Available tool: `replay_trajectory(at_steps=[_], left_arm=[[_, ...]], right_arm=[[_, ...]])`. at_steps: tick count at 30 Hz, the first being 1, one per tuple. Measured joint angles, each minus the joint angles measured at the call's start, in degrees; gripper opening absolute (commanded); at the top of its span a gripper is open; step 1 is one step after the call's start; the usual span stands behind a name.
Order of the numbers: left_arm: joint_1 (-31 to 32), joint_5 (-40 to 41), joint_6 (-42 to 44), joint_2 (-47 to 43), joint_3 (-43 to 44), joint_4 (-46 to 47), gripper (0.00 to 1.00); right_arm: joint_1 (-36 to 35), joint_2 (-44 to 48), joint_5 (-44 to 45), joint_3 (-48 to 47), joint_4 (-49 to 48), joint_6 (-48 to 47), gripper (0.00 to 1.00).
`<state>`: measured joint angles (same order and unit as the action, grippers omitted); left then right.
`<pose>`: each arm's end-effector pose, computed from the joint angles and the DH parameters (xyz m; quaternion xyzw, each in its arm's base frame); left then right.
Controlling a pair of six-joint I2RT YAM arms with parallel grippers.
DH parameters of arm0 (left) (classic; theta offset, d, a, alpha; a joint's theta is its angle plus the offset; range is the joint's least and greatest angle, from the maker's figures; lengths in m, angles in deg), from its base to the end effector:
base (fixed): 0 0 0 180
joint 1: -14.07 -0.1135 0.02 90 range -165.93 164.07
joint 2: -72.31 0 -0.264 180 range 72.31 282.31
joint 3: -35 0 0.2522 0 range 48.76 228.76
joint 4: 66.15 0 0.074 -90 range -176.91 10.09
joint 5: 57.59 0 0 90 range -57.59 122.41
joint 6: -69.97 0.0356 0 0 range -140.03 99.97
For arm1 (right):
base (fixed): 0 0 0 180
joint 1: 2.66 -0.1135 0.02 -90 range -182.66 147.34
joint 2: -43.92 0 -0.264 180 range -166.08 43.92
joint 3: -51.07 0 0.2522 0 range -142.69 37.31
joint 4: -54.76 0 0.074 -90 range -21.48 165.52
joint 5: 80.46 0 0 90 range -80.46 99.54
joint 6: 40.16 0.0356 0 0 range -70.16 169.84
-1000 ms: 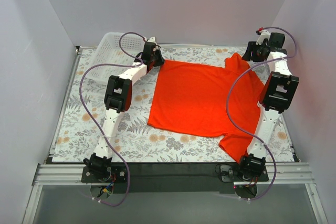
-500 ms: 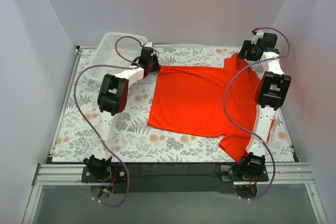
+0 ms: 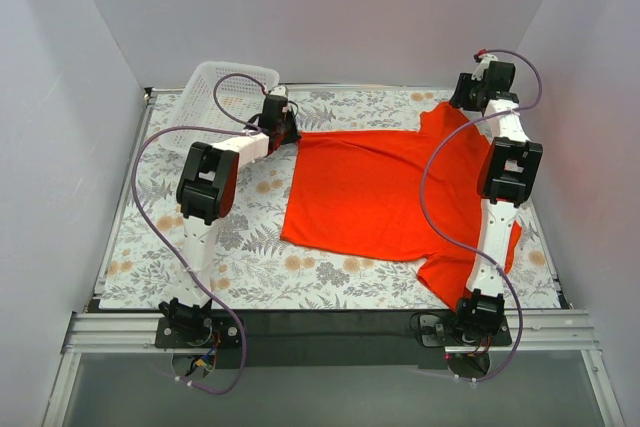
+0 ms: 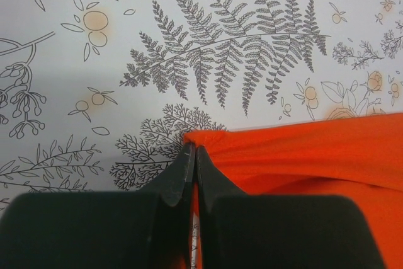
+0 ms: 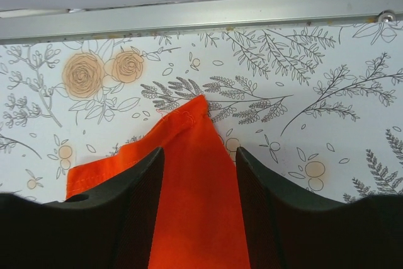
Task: Fold and stack the t-shirts
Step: Flatten the tshirt out
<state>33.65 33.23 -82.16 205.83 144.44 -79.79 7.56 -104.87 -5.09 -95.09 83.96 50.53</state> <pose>0.4889 -0.1734 0.1350 -0.3287 0.8354 -0.2833 0.3374 0.5821 -0.0958 0.1815 0.0208 0.8687 0.0708 0.4897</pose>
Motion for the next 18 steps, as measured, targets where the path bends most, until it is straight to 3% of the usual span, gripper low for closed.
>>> replay_trajectory(at_steps=[7,12,18], left_arm=[[-0.2,-0.6,0.2,-0.7,-0.6,-0.2,0.0],[-0.4,-1.8,0.2,-1.4,-0.8,-0.3,0.0],[-0.4,-2.3,0.2,-2.0,-1.6,-0.5,0.0]], right_arm=[[-1.0,-2.1,3.0,-0.6,-0.2,-0.1,0.47],[-1.4,-3.4,4.3,-1.0,-0.6,-0.1,0.42],[-1.4,-3.7,5.5,-1.2,-0.5,-1.2,0.08]])
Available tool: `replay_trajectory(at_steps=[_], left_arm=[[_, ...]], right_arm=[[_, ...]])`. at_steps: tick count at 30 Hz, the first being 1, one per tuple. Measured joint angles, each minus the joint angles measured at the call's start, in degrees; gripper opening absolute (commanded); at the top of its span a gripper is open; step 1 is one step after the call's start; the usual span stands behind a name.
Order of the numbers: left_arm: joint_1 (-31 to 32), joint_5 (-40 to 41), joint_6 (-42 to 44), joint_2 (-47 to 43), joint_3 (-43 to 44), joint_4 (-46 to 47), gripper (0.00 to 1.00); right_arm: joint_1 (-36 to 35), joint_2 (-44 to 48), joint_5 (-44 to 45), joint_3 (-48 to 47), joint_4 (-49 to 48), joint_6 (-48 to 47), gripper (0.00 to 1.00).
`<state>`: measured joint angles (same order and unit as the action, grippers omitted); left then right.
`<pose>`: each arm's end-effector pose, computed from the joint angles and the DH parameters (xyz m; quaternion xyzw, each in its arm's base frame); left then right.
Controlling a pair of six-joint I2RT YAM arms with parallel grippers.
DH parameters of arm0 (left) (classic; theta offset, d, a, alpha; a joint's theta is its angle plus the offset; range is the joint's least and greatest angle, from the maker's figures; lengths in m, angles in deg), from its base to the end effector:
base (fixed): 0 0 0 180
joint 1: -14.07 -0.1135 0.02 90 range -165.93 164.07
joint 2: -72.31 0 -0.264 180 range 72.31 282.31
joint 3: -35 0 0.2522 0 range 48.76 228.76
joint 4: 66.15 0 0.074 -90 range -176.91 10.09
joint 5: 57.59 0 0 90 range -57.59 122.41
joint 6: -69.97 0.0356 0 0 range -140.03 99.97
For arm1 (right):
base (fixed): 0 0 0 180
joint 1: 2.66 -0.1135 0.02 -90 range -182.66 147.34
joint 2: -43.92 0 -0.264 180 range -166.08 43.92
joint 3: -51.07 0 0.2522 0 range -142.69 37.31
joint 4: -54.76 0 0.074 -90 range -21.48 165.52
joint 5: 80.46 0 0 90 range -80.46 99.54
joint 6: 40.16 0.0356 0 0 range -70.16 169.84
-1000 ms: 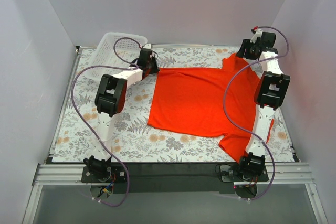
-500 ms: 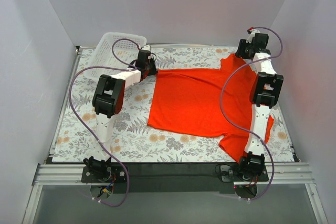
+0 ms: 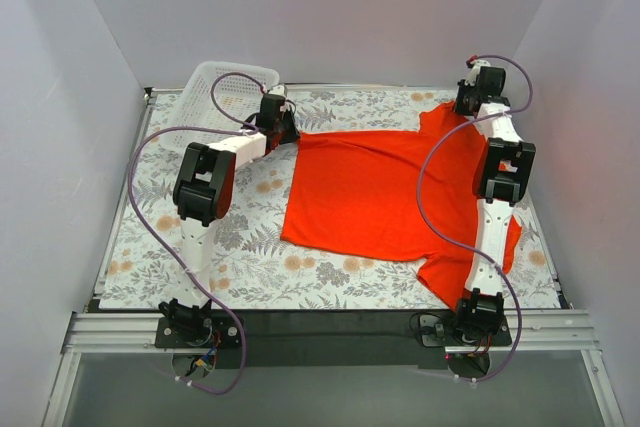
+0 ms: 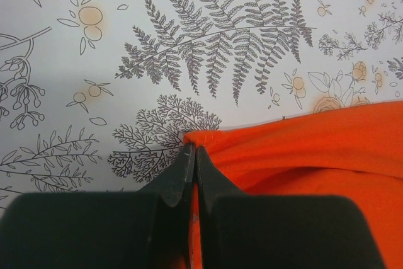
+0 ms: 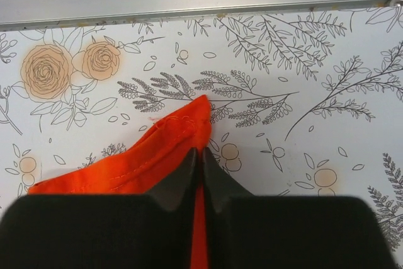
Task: Fold and stack the t-shirts
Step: Flatten the tshirt out
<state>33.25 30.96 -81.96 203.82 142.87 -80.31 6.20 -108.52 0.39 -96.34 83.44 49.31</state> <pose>0.4838 -0.1693 0.1429 -0.3221 0.8382 -0.2946 0.3268 0.5898 -0.0862 0.1530 0.0263 0.8794 0.0316 0.4744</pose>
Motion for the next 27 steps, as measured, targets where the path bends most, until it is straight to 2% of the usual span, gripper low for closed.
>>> replay_trajectory(at_steps=[2,12,13,15,16,20,27], left_arm=[[0.0,-0.1,0.0,-0.3,-0.5,0.0,0.0],[0.0,-0.5,0.0,-2.6,-3.3,-0.5,0.0],[0.0,-0.5,0.0,-3.0,-3.8,-0.6,0.0],[0.0,-0.6,0.0,-3.4,-4.3,-0.7,0.0],[0.0,-0.7,0.0,-3.6,-4.4,-0.7,0.0],[0.0,-0.8,0.0,-3.7,-4.5,-0.9,0.0],[0.0,-0.8,0.0,-3.7,-4.8,-0.9,0.0]], right_arm=[[0.2,0.2,-0.1,0.8,-0.6,-0.3,0.01],[1.2,11.1,-1.6,17.2,0.7,-5.4,0.01],[1.4,12.7,-1.9,19.4,1.3,-6.1,0.12],[1.9,14.6,-2.9,22.2,2.2,-7.3,0.2],[2.1,15.0,-3.3,22.8,2.4,-7.8,0.29],[3.3,14.9,-4.8,21.9,3.2,-8.0,0.32],[4.7,11.5,-6.7,12.6,3.7,-5.3,0.33]])
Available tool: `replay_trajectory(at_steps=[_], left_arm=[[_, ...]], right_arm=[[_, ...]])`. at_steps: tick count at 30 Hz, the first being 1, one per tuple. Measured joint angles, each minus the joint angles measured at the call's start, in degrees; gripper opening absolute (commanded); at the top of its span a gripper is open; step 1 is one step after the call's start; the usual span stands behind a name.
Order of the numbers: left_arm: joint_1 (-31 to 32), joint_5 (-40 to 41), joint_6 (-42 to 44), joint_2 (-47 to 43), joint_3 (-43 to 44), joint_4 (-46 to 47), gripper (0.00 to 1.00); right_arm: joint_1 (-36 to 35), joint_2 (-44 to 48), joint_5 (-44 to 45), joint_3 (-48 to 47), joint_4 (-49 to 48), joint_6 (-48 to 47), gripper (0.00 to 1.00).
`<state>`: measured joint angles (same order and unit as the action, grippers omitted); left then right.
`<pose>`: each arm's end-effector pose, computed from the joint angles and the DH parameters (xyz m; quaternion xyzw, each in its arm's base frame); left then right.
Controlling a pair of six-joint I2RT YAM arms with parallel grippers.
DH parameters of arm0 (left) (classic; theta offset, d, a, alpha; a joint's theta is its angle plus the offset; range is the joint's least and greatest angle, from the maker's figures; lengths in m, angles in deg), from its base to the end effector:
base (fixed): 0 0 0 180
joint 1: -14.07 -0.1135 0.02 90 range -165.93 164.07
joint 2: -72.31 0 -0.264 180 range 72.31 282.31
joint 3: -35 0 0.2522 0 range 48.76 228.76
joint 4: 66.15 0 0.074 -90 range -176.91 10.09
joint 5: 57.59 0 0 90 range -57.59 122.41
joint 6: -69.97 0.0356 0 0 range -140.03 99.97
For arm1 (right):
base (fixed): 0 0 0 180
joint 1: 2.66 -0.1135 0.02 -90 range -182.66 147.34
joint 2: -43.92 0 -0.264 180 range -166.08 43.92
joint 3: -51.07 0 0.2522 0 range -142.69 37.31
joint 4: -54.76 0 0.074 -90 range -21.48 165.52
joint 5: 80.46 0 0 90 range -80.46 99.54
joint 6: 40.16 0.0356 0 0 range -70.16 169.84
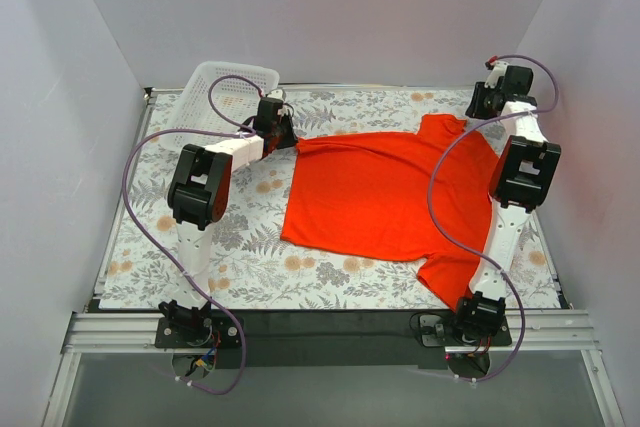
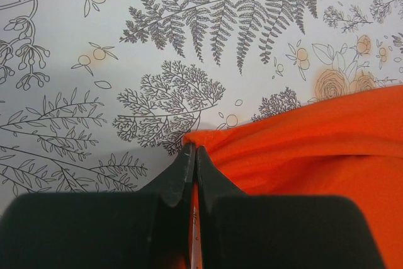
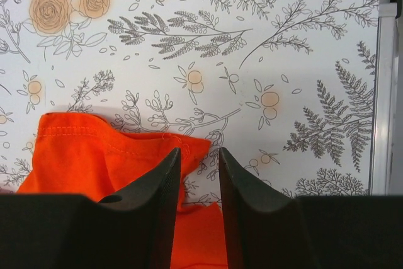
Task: Fold and stack the t-shirts
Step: Flatten the tshirt out
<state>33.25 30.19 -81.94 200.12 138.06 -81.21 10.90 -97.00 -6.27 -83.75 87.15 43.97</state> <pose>0.4671 -0.1639 0.1463 -0.3222 0.8462 -0.2890 0.3108 0.5471 -0.1220 0.1858 0.0002 0.8941 0.0495 0.4451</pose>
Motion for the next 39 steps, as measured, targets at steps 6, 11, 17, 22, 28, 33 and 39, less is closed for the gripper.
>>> replay_trajectory(at_steps=[6,11,17,22,28,33,39], left_arm=[[0.0,0.0,0.0,0.0,0.0,0.0,0.0],[0.0,0.0,0.0,0.0,0.0,0.0,0.0],[0.0,-0.2,0.0,0.0,0.0,0.0,0.0],[0.0,-0.2,0.0,0.0,0.0,0.0,0.0],[-0.3,-0.7,0.0,0.0,0.0,0.0,0.0],[-0.6,-1.7,-0.1,-1.5,0.0,0.1,0.0],[-0.7,-2.3,-0.3,-13.0,-1.8,2.9,0.0]], right_arm=[[0.1,-1.4,-0.9,-1.4,0.5,1.3,0.33],[-0.1,-3.9,-1.5,-2.1,1.6,1.6,0.33],[-0.2,-4.0,-0.8,-2.9,2.8,1.9,0.3],[-0.3,-4.0,-0.8,-3.0,3.8,2.2,0.19],[-0.3,-4.0,-2.4,-2.9,3.7,2.4,0.01],[-0.6,4.7,-5.2,10.6,-1.2,2.3,0.01],[-1.4,30.9,-7.2,32.0,-6.2,-0.6,0.01]])
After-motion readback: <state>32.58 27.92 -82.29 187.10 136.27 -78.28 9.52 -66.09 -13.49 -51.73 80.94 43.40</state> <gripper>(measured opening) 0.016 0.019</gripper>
